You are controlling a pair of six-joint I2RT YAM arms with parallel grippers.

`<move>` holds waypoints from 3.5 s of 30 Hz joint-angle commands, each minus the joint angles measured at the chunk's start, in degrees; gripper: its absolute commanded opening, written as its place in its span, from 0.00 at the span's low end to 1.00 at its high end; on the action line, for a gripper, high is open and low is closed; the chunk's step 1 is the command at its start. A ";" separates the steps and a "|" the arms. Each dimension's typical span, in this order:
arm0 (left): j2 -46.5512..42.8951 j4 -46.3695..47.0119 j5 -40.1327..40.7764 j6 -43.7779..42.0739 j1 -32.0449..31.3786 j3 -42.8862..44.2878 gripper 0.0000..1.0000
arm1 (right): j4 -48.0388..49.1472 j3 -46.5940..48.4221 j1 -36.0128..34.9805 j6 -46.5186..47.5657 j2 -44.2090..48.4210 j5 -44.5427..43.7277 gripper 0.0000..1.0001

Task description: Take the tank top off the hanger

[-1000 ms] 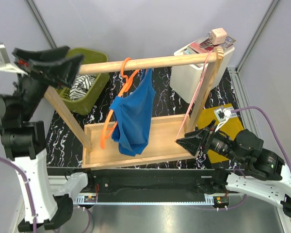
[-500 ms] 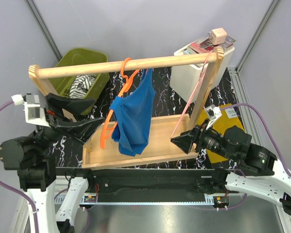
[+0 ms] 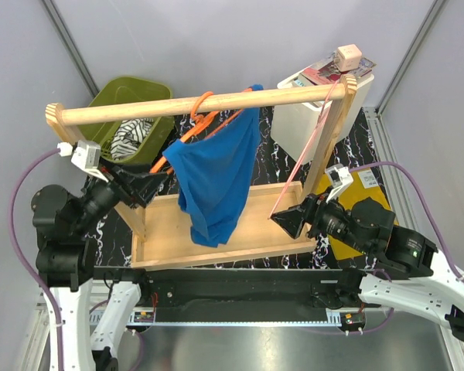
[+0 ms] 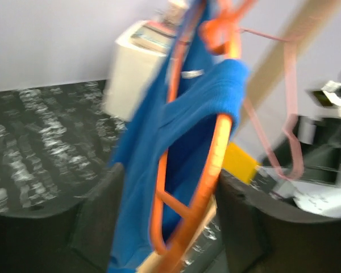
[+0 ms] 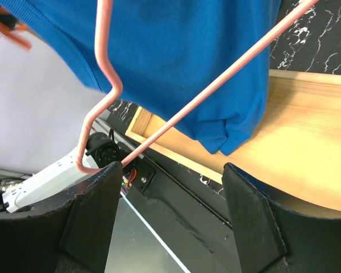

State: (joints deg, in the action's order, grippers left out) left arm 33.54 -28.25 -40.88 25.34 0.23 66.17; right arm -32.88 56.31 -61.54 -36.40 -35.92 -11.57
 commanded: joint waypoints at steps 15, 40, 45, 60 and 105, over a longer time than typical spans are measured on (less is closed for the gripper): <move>15.41 -9.10 19.71 -12.68 0.03 11.61 0.66 | 3.09 -0.94 0.10 -4.29 0.59 -3.11 0.79; -4.36 -10.43 -2.61 1.64 0.03 5.54 0.94 | 4.32 -2.61 0.10 -2.53 3.40 2.52 0.79; -3.57 -4.72 -4.38 6.64 -1.11 5.29 0.94 | 4.49 -5.51 0.01 -4.55 6.83 2.52 0.79; 3.20 -3.22 -2.27 10.25 -1.20 9.50 0.74 | 4.41 -5.95 0.10 -3.50 8.77 2.17 0.79; 5.84 15.86 3.97 16.32 -27.56 9.94 0.00 | 2.22 -14.83 0.10 -7.98 28.80 -6.62 1.00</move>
State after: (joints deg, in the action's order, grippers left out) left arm 41.15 -21.37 -36.12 42.06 -26.55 71.46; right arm -29.87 42.72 -61.54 -42.52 -8.54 -16.03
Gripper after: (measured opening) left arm 0.149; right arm 0.994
